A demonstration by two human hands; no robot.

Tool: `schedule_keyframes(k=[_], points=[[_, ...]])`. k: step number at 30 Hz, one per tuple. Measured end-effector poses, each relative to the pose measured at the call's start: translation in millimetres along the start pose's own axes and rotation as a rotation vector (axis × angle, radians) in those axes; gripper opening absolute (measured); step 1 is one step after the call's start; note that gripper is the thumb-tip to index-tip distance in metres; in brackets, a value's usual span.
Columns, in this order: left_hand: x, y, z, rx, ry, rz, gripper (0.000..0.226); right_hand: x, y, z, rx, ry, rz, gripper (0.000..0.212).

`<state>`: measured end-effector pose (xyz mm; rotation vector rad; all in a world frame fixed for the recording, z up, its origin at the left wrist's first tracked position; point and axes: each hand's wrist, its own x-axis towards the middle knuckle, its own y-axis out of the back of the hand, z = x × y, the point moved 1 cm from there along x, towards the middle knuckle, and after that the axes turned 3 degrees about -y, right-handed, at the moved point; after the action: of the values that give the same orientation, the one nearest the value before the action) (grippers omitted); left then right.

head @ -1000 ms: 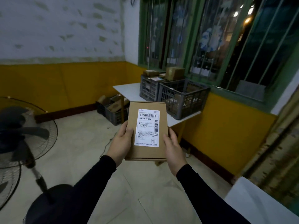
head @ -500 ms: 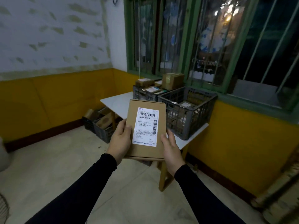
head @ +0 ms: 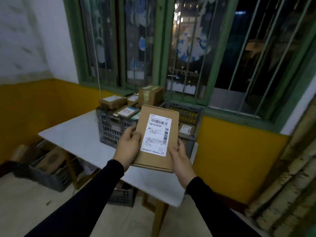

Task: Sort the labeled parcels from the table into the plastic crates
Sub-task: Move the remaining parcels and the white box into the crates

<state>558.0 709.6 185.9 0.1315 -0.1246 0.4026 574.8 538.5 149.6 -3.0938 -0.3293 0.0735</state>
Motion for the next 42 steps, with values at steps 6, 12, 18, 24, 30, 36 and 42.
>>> schedule_keyframes(k=[6, 12, 18, 24, 30, 36, 42], points=[[110, -47, -14, 0.059, -0.057, -0.165, 0.029, 94, 29, -11, -0.052, -0.016, 0.219, 0.014], [216, -110, -30, 0.146, -0.113, -0.234, 0.035, 210, 79, -12, -0.109, -0.003, 0.248, 0.021], [316, -169, -37, 0.336, -0.14, -0.309, 0.038, 319, 114, -6, -0.144, -0.084, 0.208, 0.026], [394, -210, -90, 0.545, 0.122, -0.576, 0.018, 383, 124, 14, -0.324, -0.443, 0.17, 0.058], [422, -225, -160, 0.557, 0.566, -0.862, 0.026, 418, 123, 80, -0.3, -0.806, 0.153, 0.032], [438, -228, -195, 0.737, 0.718, -0.972, 0.032, 443, 119, 118, -0.348, -1.113, 0.049, 0.064], [445, -229, -212, 0.816, 0.713, -0.96, 0.025, 464, 104, 133, -0.309, -1.184, -0.019, 0.061]])
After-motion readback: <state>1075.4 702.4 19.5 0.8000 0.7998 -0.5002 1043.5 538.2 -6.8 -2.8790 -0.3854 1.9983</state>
